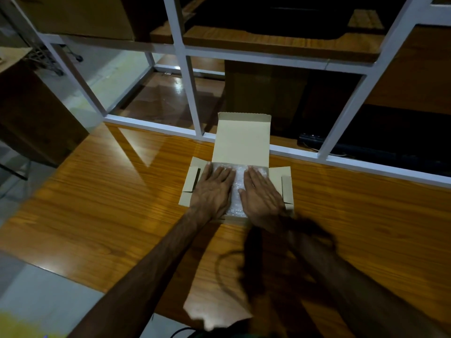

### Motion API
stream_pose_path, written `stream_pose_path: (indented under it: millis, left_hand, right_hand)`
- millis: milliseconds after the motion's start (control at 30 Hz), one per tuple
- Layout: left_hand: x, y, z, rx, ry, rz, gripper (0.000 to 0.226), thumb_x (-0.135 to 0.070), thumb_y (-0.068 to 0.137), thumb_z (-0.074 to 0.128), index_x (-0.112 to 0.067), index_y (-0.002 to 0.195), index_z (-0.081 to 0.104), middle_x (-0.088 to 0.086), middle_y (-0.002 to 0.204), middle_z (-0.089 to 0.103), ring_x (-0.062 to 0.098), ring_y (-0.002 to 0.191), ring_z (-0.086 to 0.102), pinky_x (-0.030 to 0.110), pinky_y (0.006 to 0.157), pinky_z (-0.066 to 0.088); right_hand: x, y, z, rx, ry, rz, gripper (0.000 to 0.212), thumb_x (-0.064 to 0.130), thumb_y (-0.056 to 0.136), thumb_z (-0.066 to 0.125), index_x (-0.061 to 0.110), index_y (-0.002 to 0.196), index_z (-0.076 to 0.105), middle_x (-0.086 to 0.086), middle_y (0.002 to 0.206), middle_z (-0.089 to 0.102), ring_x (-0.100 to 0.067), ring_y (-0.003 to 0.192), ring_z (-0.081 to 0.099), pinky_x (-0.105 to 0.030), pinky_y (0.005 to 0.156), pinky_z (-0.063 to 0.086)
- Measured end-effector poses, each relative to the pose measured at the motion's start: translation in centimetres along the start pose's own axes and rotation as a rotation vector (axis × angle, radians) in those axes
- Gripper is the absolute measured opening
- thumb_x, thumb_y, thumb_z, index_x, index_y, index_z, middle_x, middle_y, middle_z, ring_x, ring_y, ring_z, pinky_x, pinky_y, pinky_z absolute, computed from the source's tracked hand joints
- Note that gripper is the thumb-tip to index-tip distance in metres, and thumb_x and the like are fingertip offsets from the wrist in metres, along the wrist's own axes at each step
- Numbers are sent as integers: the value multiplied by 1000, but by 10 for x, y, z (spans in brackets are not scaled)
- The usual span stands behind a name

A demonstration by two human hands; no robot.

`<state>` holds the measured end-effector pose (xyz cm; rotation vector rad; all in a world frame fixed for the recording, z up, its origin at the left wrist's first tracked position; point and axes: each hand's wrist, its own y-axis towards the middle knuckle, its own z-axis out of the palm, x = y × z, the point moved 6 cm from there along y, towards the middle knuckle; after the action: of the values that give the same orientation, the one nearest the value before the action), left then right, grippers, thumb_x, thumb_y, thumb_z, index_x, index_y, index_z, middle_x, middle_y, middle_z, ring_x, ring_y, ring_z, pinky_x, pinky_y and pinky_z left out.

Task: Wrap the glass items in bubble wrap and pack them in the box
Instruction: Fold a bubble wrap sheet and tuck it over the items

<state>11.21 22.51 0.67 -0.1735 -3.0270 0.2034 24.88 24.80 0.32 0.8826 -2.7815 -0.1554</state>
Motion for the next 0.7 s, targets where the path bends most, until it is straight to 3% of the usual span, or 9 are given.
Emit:
stream_pose_path:
  millis: [133,233,333,400,533,600,700]
  left_hand:
    - [7,-2,7,6,-55,-50,79,-54,99,-8,-18,168,6,4,176,10,24,162,7,61,126,-11]
    - [7,-1,7,23,-99,-50,68,-51,107,1,-21,168,1,0,176,4,22,163,3,64,125,-12]
    - [13,-2,2,-7,-143,-31,60,-44,113,16,-21,168,8,1,175,13,21,162,10,60,127,-7]
    - [14,-8,-3,-37,-138,-24,61,-39,112,31,-18,167,15,5,174,19,21,161,14,57,129,-2]
    - [12,-21,-13,52,10,20,82,-29,99,65,-8,163,19,15,174,14,30,161,10,53,131,6]
    - [13,-26,-17,95,12,20,84,-24,96,70,-6,162,21,16,173,16,30,161,13,47,131,9]
    - [8,-39,-17,41,-91,52,79,-27,103,61,0,163,17,22,171,17,34,160,16,42,131,14]
  right_hand:
    - [-1,-3,1,-53,-61,-30,58,39,112,36,0,154,47,-21,159,45,-33,149,45,-55,124,32]
    - [-2,2,2,138,-44,64,67,48,110,22,12,166,25,-10,172,23,-25,160,23,-51,131,10]
    - [-4,5,1,288,-8,104,69,54,110,12,19,168,2,-1,177,-3,-19,163,-2,-48,131,-5]
    - [-7,3,-4,342,24,84,72,59,109,8,20,168,-3,0,176,-10,-18,162,-8,-48,130,-8]
    - [-14,-3,-10,430,19,-38,88,76,100,2,20,168,-9,1,173,-20,-18,161,-16,-47,130,-9]
    - [-16,-6,-12,433,-8,-91,89,76,100,1,19,167,-10,0,173,-22,-18,161,-18,-46,130,-9]
    - [-8,-5,-13,418,-25,-122,78,62,108,9,14,167,-7,-7,173,-21,-22,161,-16,-44,131,-7]
